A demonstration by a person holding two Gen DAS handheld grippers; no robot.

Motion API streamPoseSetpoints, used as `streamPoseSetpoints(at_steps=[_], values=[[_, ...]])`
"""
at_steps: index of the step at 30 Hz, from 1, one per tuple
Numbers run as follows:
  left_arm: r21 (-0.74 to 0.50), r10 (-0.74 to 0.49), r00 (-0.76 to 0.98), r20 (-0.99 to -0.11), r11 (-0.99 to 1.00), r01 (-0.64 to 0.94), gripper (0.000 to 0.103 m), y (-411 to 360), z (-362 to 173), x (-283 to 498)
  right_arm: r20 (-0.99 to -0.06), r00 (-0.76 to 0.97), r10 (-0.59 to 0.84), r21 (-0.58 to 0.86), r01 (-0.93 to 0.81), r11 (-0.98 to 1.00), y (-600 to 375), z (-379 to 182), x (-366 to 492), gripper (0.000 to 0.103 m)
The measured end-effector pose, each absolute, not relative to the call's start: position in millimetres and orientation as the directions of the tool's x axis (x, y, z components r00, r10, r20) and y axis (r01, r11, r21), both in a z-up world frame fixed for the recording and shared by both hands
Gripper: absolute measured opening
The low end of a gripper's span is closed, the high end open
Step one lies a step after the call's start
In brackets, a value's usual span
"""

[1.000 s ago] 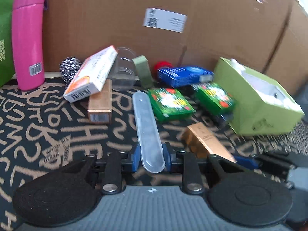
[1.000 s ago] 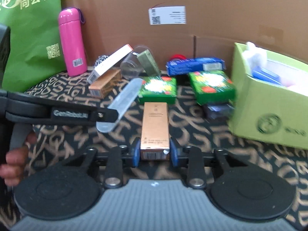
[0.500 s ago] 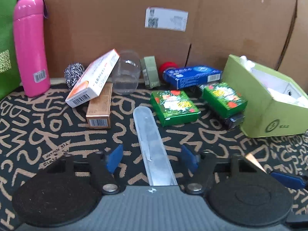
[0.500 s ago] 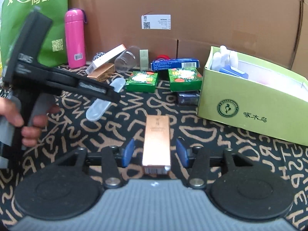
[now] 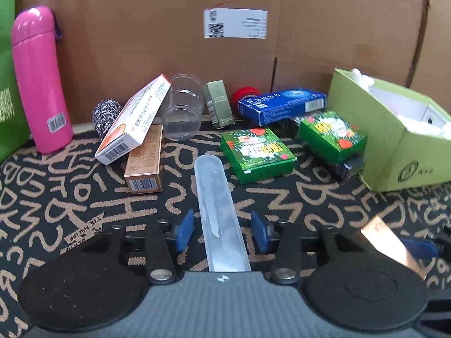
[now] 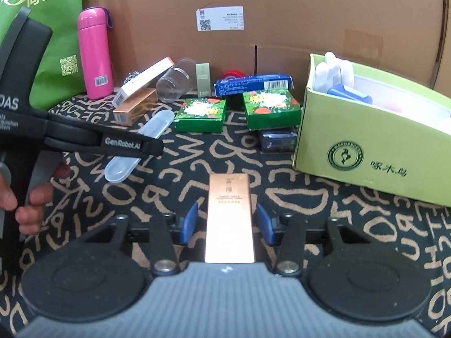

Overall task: Organize objects
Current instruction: 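Grasp the copper box with the right tool while the left tool grasps the clear toothbrush case, then lower both held items into the shoebox and open both tools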

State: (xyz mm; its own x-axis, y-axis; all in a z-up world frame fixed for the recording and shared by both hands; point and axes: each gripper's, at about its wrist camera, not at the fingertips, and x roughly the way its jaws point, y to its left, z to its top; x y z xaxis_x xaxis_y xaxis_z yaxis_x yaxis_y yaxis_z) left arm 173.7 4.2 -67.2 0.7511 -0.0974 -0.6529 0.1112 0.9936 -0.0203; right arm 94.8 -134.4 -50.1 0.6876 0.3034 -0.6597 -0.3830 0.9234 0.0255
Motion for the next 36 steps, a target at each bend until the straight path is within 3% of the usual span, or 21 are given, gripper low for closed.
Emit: streamPoseSetpoints(at_steps=[2, 4, 14, 21, 30, 36], values=[[-0.009, -0.097, 0.753, -0.651, 0.993, 0.120, 0.034, 3.5, -67.3, 170.4, -0.658, 0.689, 0.303, 0.019, -0.387, 0.922, -134.8, -51.0, 93.3, 0.036], [-0.016, -0.104, 0.749, -0.655, 0.992, 0.124, 0.031, 3.4, -67.0, 167.1, -0.654, 0.693, 0.302, 0.013, -0.389, 0.921, -135.5, -50.9, 91.1, 0.031], [-0.085, -0.194, 0.726, -0.659, 0.979, 0.185, 0.029, -4.3, -56.2, 131.9, -0.630, 0.694, 0.348, 0.079, -0.388, 0.918, -155.2, -45.7, 72.4, 0.031], [-0.111, -0.317, 0.754, -0.575, 0.944, 0.312, 0.029, -36.6, -10.9, 116.7, -0.554, 0.751, 0.359, 0.128, -0.349, 0.928, -193.8, -14.0, 61.3, 0.031], [-0.101, -0.465, 0.756, -0.460, 0.874, 0.476, 0.029, -108.8, 43.2, 134.4, -0.423, 0.865, 0.268, 0.110, -0.245, 0.963, -249.2, 36.7, 71.8, 0.031], [-0.118, -0.526, 0.721, -0.452, 0.836, 0.536, 0.029, -162.2, 51.9, 169.2, -0.375, 0.913, 0.161, 0.092, -0.136, 0.986, -288.0, 56.3, 103.6, 0.031]])
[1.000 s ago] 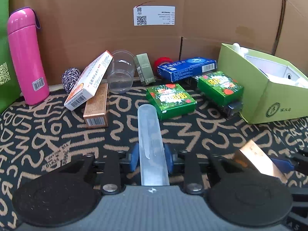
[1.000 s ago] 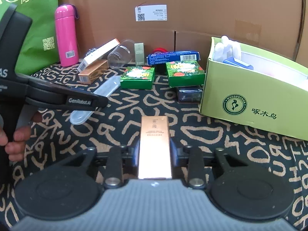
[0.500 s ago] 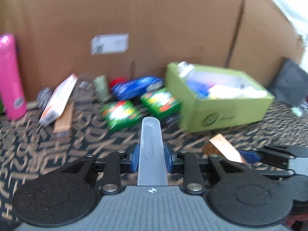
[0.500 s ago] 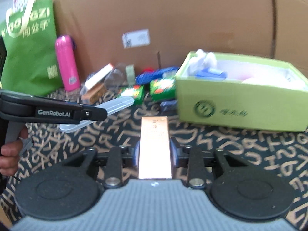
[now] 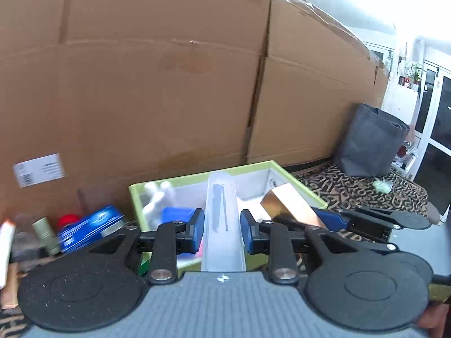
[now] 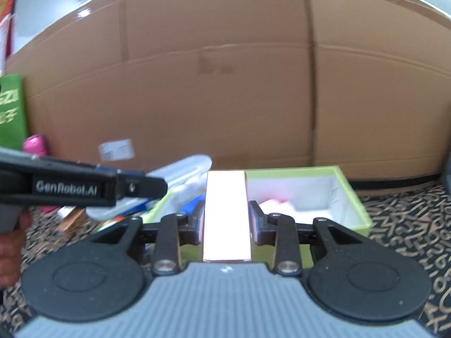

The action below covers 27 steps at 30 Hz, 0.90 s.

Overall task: Organize objects
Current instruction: 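Lower both held items into the shoebox and open both tools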

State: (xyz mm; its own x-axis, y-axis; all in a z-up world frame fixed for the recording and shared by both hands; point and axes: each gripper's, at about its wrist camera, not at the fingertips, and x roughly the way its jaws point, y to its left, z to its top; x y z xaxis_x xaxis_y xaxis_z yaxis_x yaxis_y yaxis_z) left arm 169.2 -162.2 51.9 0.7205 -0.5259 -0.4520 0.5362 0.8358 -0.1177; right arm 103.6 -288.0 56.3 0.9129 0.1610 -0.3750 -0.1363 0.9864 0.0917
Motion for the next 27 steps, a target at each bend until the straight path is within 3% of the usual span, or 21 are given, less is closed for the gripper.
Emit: streamPoseSetpoints(at_steps=[14, 15, 16, 17, 21, 24, 27], values=[[-0.095, -0.500, 0.728, -0.470, 0.848, 0.521, 0.032, -217.0, 17.9, 239.4, -0.431, 0.902, 0.035, 0.034, -0.023, 0.999, -336.0, 14.6, 201.8, 0.031], [-0.102, -0.507, 0.718, -0.477, 0.843, 0.528, 0.039, -217.2, 14.6, 241.8, -0.448, 0.894, 0.032, 0.023, -0.024, 0.999, -335.9, 8.4, 207.6, 0.039], [-0.109, -0.510, 0.707, -0.491, 0.841, 0.530, 0.064, -216.8, 12.2, 243.5, -0.464, 0.885, 0.024, 0.007, -0.023, 1.000, -335.4, 2.4, 211.5, 0.048], [-0.116, -0.502, 0.711, -0.492, 0.847, 0.518, 0.080, -214.8, 9.8, 243.5, -0.473, 0.881, 0.010, -0.012, -0.018, 1.000, -334.9, -2.5, 213.0, 0.052], [-0.097, -0.485, 0.752, -0.446, 0.861, 0.499, 0.081, -201.9, 7.7, 229.0, -0.470, 0.882, -0.008, -0.050, -0.018, 0.999, -335.2, -12.8, 207.9, 0.072], [-0.119, -0.478, 0.752, -0.454, 0.869, 0.481, 0.081, -191.7, 10.5, 222.5, -0.472, 0.881, -0.009, -0.028, -0.004, 1.000, -337.6, -11.6, 199.5, 0.076], [-0.141, -0.476, 0.759, -0.444, 0.874, 0.466, 0.082, -180.0, 17.6, 211.6, -0.425, 0.905, -0.005, -0.012, 0.000, 1.000, -335.2, 4.2, 183.7, 0.089]])
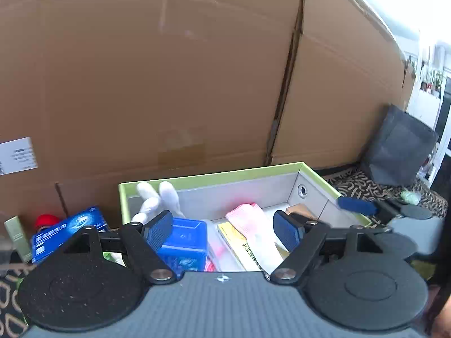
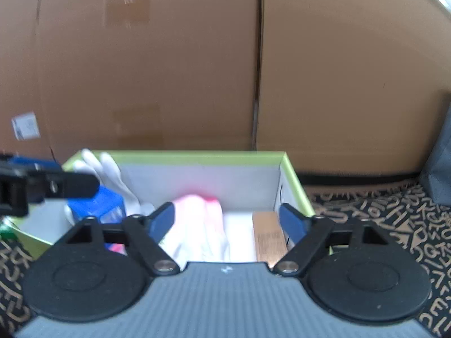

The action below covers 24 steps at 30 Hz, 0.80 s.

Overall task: Organize objects
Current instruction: 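Lower both held items into the shoebox and open both tools, then grasp the tan box with the right tool while the left tool grasps the white-orange medicine box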

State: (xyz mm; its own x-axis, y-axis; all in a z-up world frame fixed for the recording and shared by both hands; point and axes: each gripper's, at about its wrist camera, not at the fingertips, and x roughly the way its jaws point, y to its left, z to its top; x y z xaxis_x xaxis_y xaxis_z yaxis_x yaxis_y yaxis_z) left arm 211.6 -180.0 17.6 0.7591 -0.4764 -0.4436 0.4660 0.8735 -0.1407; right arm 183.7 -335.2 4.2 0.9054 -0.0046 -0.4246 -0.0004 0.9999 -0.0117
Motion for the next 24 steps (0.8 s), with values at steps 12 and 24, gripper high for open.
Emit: streamPoseSetpoints(at_steps=[12, 24], values=[[-0.135, -0.339, 0.851, -0.401, 0.941, 0.312, 0.085, -95.4, 31.1, 142.0, -0.257, 0.959, 0.116, -0.037, -0.129, 0.991, -279.5, 50.0, 100.4, 0.103], [-0.154, -0.102, 0.842, -0.530, 0.988, 0.023, 0.085, 29.5, -19.8, 131.7, -0.377, 0.859, 0.347, -0.045, -0.391, 0.919, -168.7, 13.5, 67.8, 0.103]])
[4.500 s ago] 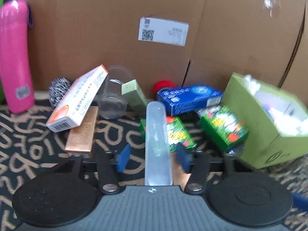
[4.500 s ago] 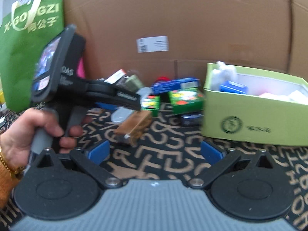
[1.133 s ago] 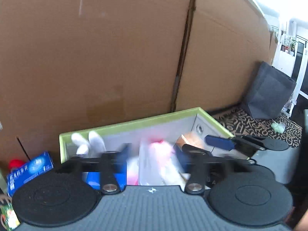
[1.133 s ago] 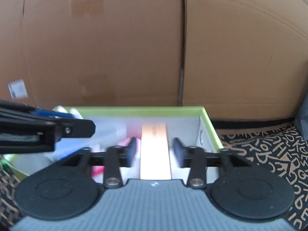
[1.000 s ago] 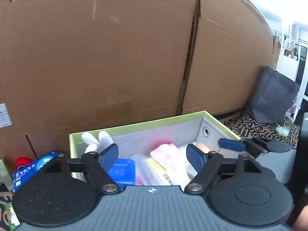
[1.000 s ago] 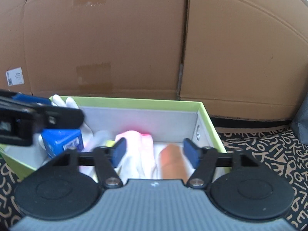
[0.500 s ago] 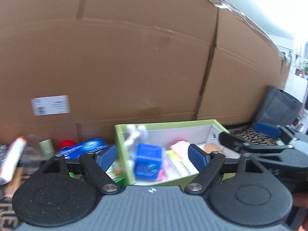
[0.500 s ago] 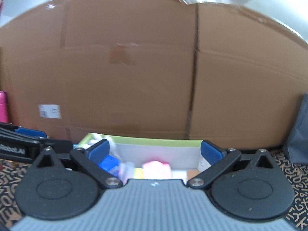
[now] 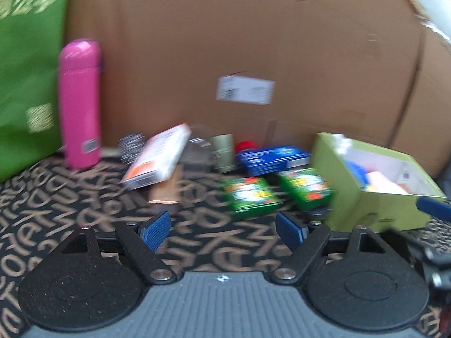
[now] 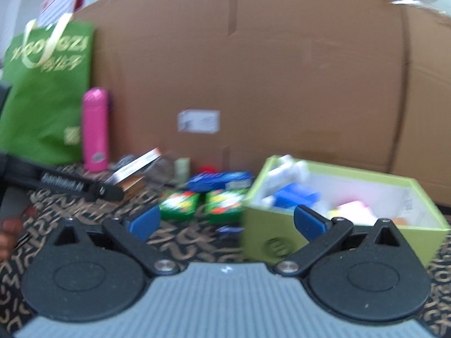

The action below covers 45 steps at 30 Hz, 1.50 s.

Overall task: Organize objects
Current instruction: 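Grasp the tan box with the right tool while the left tool grasps the white-orange medicine box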

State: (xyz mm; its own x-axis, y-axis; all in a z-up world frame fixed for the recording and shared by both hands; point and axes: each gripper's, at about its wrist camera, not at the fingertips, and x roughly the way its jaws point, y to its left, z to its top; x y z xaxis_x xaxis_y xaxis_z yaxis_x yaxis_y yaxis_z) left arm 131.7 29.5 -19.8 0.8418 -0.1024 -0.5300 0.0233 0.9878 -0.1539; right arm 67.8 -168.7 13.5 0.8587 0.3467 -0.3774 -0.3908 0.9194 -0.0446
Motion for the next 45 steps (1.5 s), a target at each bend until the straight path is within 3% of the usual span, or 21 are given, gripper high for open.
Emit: streamPoseSetpoints(at_steps=[5, 11, 19, 24, 25, 26, 31, 35, 36, 37, 38, 39, 42, 44, 45], values=[[-0.191, -0.060, 0.844, -0.534, 0.980, -0.051, 0.085, 76.2, -27.3, 165.7, -0.422, 0.819, 0.390, -0.036, -0.445, 0.895, -138.5, 2.8, 69.8, 0.103], [-0.319, -0.127, 0.820, -0.558, 0.945, -0.070, 0.085, 107.4, -43.7, 228.8, -0.453, 0.799, 0.396, -0.038, -0.461, 0.886, -118.2, -2.9, 69.2, 0.103], [-0.305, -0.150, 0.782, -0.604, 0.951, -0.054, 0.084, 125.3, -66.1, 266.7, -0.483, 0.768, 0.422, -0.027, -0.494, 0.869, -91.1, -8.5, 88.9, 0.103], [-0.299, -0.172, 0.793, -0.585, 0.954, -0.014, 0.070, 137.6, -63.9, 252.2, -0.515, 0.724, 0.460, 0.041, -0.515, 0.856, -64.4, -12.4, 114.4, 0.102], [-0.283, -0.166, 0.798, -0.580, 0.959, -0.006, 0.057, 139.1, -62.9, 247.6, -0.520, 0.713, 0.471, 0.051, -0.524, 0.850, -56.4, -13.5, 119.4, 0.101], [-0.267, -0.161, 0.801, -0.577, 0.964, 0.001, 0.032, 140.7, -61.5, 242.4, -0.527, 0.704, 0.477, 0.052, -0.533, 0.845, -46.9, -15.1, 124.3, 0.100], [-0.216, -0.141, 0.781, -0.609, 0.976, 0.008, 0.024, 151.8, -61.4, 221.9, -0.576, 0.665, 0.476, 0.022, -0.570, 0.822, 6.4, -28.2, 151.7, 0.090], [-0.232, -0.127, 0.808, -0.575, 0.973, -0.012, 0.027, 160.1, -57.4, 209.5, -0.604, 0.662, 0.445, -0.016, -0.568, 0.823, 43.9, -39.7, 174.7, 0.081], [-0.245, -0.127, 0.816, -0.563, 0.969, -0.018, 0.031, 161.7, -55.9, 209.0, -0.614, 0.659, 0.435, -0.017, -0.561, 0.827, 49.8, -43.0, 180.7, 0.069], [-0.255, -0.126, 0.825, -0.552, 0.967, -0.023, 0.046, 162.7, -54.1, 209.7, -0.624, 0.654, 0.426, -0.012, -0.554, 0.833, 52.9, -46.0, 185.7, 0.044], [-0.260, -0.115, 0.834, -0.540, 0.965, -0.035, 0.065, 162.5, -52.4, 211.4, -0.638, 0.649, 0.416, -0.003, -0.542, 0.840, 52.7, -49.1, 189.0, 0.035], [-0.258, -0.092, 0.844, -0.529, 0.964, -0.057, 0.071, 162.1, -51.2, 213.7, -0.647, 0.641, 0.413, 0.011, -0.534, 0.846, 50.3, -51.5, 190.5, 0.034], [-0.264, -0.060, 0.853, -0.518, 0.960, -0.092, 0.073, 160.6, -50.9, 227.0, -0.637, 0.652, 0.411, -0.002, -0.535, 0.845, 36.5, -53.1, 179.8, 0.032], [-0.291, -0.080, 0.843, -0.532, 0.952, -0.093, 0.069, 159.0, -52.2, 237.9, -0.637, 0.654, 0.409, -0.019, -0.544, 0.839, 25.4, -53.5, 168.8, 0.032], [-0.295, -0.095, 0.837, -0.539, 0.952, -0.081, 0.062, 157.5, -52.8, 241.3, -0.638, 0.650, 0.413, -0.016, -0.547, 0.837, 18.9, -53.4, 163.2, 0.032]])
